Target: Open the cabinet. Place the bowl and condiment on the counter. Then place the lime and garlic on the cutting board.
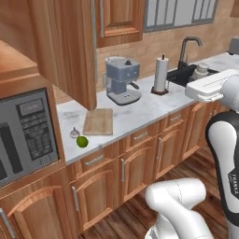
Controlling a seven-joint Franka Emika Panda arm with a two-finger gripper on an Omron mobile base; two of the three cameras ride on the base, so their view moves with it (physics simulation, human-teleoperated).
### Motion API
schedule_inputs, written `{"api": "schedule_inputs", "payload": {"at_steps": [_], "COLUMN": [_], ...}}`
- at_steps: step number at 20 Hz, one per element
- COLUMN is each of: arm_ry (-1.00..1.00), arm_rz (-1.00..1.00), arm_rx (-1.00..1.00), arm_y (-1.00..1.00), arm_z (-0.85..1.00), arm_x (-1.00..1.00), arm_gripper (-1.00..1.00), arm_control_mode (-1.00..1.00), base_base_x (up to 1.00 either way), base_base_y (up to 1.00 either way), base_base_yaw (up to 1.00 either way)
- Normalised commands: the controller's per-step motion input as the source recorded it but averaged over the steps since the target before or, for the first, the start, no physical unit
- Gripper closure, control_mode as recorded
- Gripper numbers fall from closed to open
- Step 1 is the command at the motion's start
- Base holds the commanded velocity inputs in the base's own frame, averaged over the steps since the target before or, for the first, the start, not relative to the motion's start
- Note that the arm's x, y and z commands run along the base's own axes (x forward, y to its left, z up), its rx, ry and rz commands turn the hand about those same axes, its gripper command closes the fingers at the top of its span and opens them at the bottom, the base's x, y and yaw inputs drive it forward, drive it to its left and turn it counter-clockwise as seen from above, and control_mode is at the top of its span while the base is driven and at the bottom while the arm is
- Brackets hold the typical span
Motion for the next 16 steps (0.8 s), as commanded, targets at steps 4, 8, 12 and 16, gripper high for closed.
{"api": "schedule_inputs", "payload": {"at_steps": [4,8,12,16], "arm_ry": [0.0,0.0,0.0,0.0], "arm_rz": [0.0,0.0,0.0,0.0], "arm_rx": [0.0,0.0,0.0,0.0], "arm_y": [0.0,0.0,0.0,0.0], "arm_z": [0.0,0.0,0.0,0.0], "arm_x": [0.0,0.0,0.0,0.0], "arm_gripper": [1.0,1.0,1.0,1.0], "arm_control_mode": [1.0,1.0,1.0,1.0], "base_base_x": [0.38,0.43,0.57,0.59], "base_base_y": [-0.44,-0.46,-0.4,-0.32], "base_base_yaw": [0.07,0.1,0.14,0.18]}}
